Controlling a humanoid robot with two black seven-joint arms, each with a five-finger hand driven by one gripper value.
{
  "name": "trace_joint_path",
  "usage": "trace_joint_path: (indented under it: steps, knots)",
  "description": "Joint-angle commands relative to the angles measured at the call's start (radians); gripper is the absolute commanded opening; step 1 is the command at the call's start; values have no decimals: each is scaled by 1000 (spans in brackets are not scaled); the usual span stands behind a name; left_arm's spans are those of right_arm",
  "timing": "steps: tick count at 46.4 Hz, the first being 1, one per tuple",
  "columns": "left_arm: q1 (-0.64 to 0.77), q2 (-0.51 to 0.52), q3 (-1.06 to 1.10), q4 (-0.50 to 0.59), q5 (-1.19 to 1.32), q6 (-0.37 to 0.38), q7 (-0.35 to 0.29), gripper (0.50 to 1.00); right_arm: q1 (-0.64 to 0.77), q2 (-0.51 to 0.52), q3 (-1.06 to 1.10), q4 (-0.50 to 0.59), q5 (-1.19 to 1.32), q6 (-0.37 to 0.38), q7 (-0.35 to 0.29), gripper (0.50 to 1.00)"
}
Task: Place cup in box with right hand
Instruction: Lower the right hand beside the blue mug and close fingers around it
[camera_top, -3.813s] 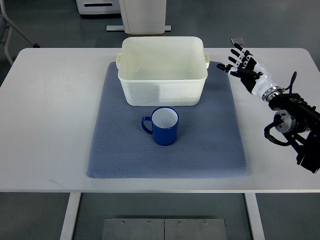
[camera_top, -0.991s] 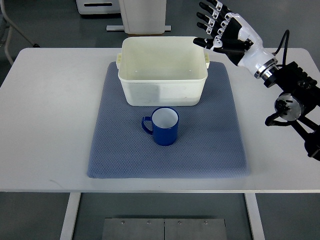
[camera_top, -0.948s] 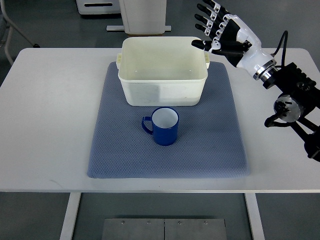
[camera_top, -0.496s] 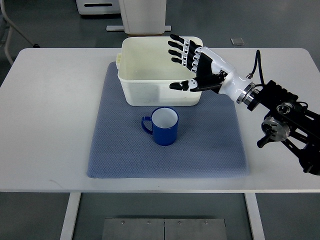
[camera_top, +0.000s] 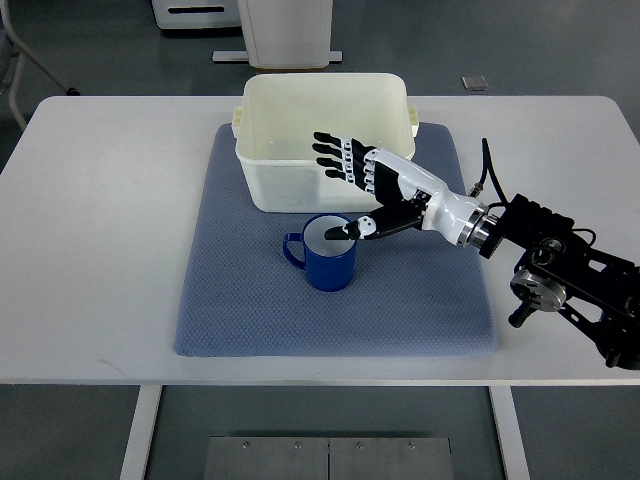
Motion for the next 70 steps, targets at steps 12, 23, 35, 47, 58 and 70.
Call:
trace_joint_path:
  steps: [12,23,35,47,58,70]
  knots:
    - [0,0,0,0,0,0,0,1000,-35,1,-32,-17,-39,-3,18,1000]
    - [0,0,0,0,1,0,0,1000,-54,44,-31,-77,-39,-8,18,1000]
    - [0,0,0,0,0,1,0,1000,-60,55,-29,-125,-42,-12,21,998]
    - [0,0,0,0,0,0,0,1000,-61,90,-34,-157,-54,-14,35,998]
    - [0,0,0,0,0,0,0,1000,-83,123,-51,-181,-91,-18,59,998]
    - [1,0,0,0,0,0,0,1000,-88,156,-66,-229,-91,-32,71,998]
